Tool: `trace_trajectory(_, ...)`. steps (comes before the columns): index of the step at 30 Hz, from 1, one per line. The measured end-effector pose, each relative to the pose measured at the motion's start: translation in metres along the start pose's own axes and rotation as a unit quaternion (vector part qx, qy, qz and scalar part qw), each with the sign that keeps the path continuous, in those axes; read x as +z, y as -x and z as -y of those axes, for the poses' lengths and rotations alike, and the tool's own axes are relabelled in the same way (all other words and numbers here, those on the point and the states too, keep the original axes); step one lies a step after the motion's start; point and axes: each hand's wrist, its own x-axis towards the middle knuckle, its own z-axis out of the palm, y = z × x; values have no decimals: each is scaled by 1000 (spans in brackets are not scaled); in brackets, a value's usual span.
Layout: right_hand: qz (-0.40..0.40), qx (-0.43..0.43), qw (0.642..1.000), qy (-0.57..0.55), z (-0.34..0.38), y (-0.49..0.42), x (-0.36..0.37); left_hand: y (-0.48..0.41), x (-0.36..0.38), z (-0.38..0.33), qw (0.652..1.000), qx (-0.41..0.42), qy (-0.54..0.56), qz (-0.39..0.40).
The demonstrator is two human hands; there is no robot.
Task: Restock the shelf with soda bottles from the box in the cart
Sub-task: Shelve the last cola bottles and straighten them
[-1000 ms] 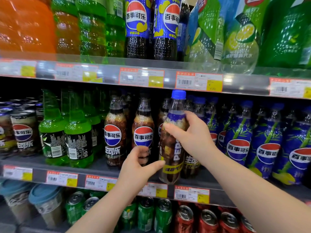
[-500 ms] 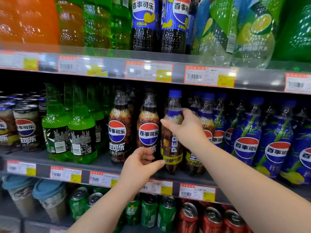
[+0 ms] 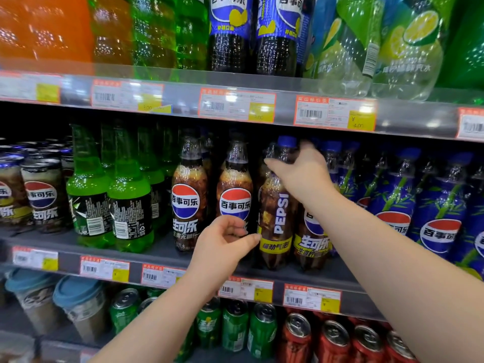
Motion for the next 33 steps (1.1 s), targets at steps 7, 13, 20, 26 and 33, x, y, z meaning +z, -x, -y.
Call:
trace_trajectory(7, -22, 11, 999, -44, 1, -8, 4, -7, 13, -10, 999, 32, -23, 16)
trace_trajectory(13, 7, 39, 988, -152, -3, -9, 4, -7, 17, -5, 997, 44, -68, 13)
trace_trajectory(20, -28, 10, 995, -90, -8, 1, 19, -8, 19, 0, 993, 65, -102, 4)
trace_trajectory(26, -30, 27, 990, -138, -5, 0, 19, -8, 21, 0, 995, 56, -80, 5)
trace_trajectory(33, 7, 7, 989, -147, -4, -5, 18, -9, 22, 6, 995, 47, -87, 16)
